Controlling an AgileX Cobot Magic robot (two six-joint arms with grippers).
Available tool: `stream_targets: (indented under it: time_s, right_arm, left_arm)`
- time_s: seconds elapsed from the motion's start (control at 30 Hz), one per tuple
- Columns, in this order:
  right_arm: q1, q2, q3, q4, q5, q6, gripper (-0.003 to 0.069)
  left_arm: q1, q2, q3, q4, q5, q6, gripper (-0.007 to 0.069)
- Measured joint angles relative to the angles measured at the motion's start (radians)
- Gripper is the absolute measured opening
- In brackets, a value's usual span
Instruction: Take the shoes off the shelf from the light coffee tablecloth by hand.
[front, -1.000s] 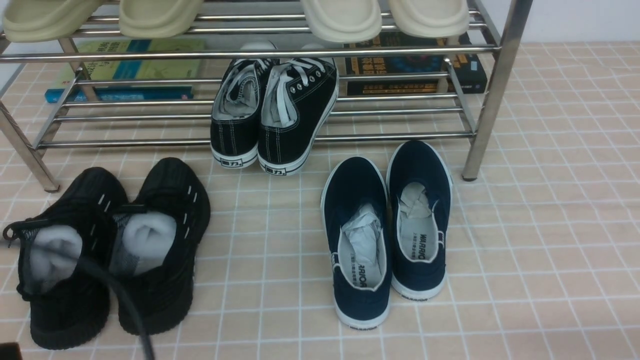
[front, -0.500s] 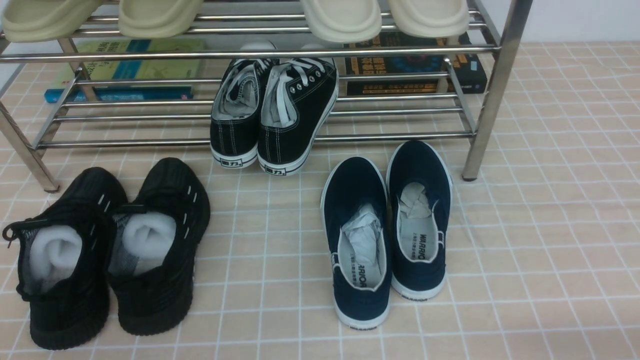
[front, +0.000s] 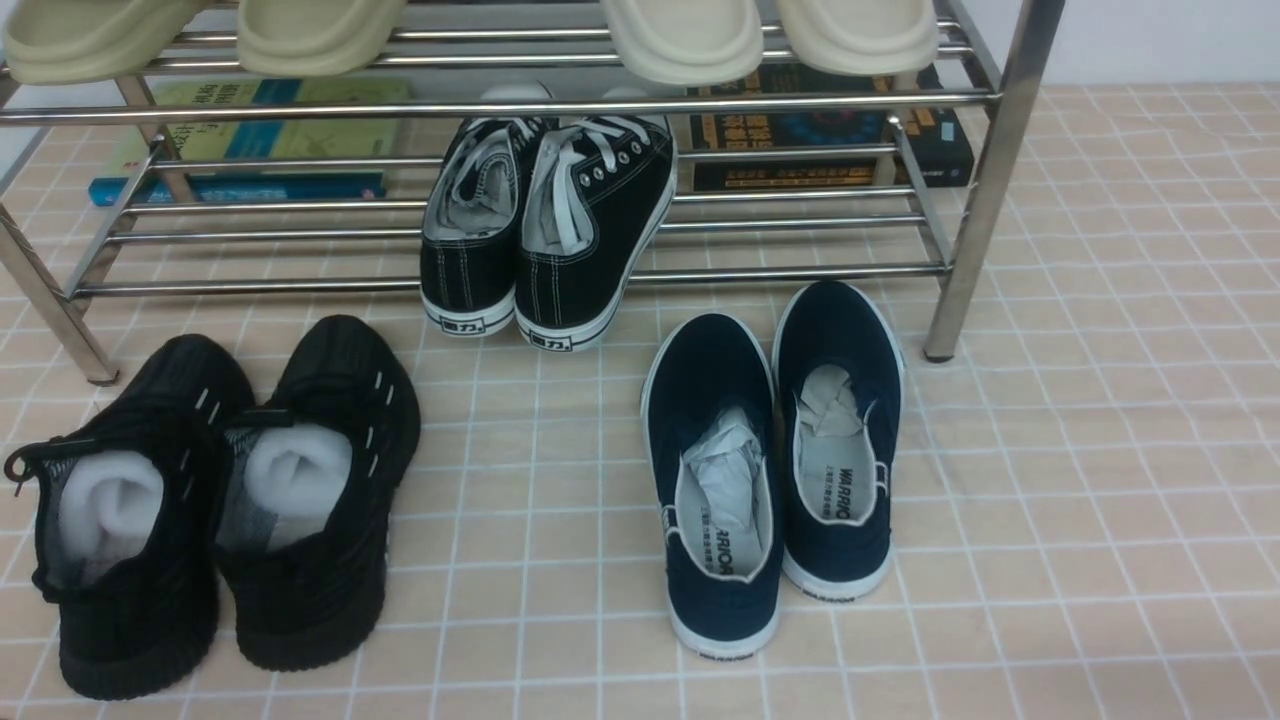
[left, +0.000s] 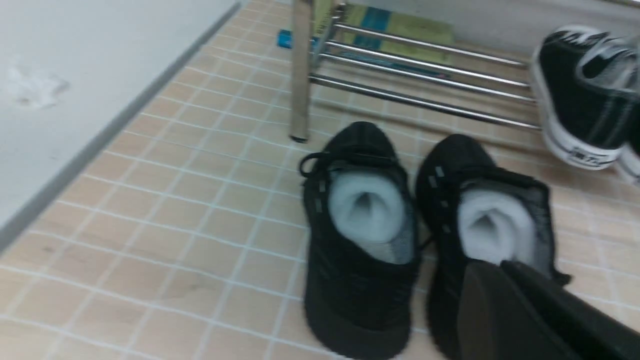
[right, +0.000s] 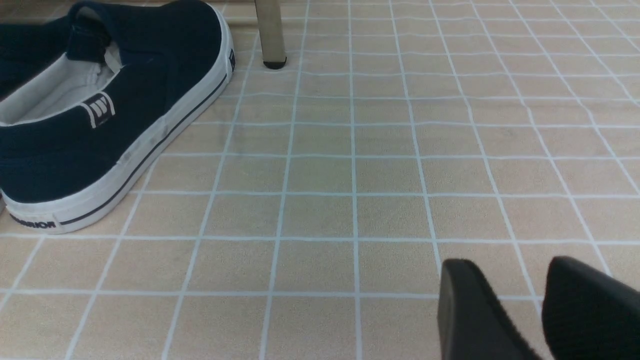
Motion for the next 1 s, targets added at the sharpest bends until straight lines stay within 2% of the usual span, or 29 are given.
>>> stream_targets:
  time_s: [0.2,0.3,0.43,0.53,0.7,1.0]
  right_arm:
    - [0.0,0.0,0.0,0.0,0.0,0.0,0.024]
    - [0.0,0.0,0.0,0.0,0.0,0.0,0.024]
    - [0.0,0.0,0.0,0.0,0.0,0.0,0.024]
    - [0.0,0.0,0.0,0.0,0.0,0.0,0.024]
    - [0.0,0.0,0.0,0.0,0.0,0.0,0.024]
    - [0.0,0.0,0.0,0.0,0.0,0.0,0.024]
  left_arm:
    - [0.0,0.0,0.015,0.03,-0.01,0.0,0.0039]
    - [0.0,0.0,0.067,0.024,-0.081,0.0,0.0042]
    - [0.0,0.0,0.19,-0.054,-0.244,0.0,0.0043]
    - [0.0,0.0,0.27,-0.064,-0.296,0.0,0.0046]
    - [-0.005,0.0,0.312,-0.002,-0.268,-0.004,0.0051]
    - [-0.154,0.0,0.399,0.091,-0.324,-0.065,0.0056]
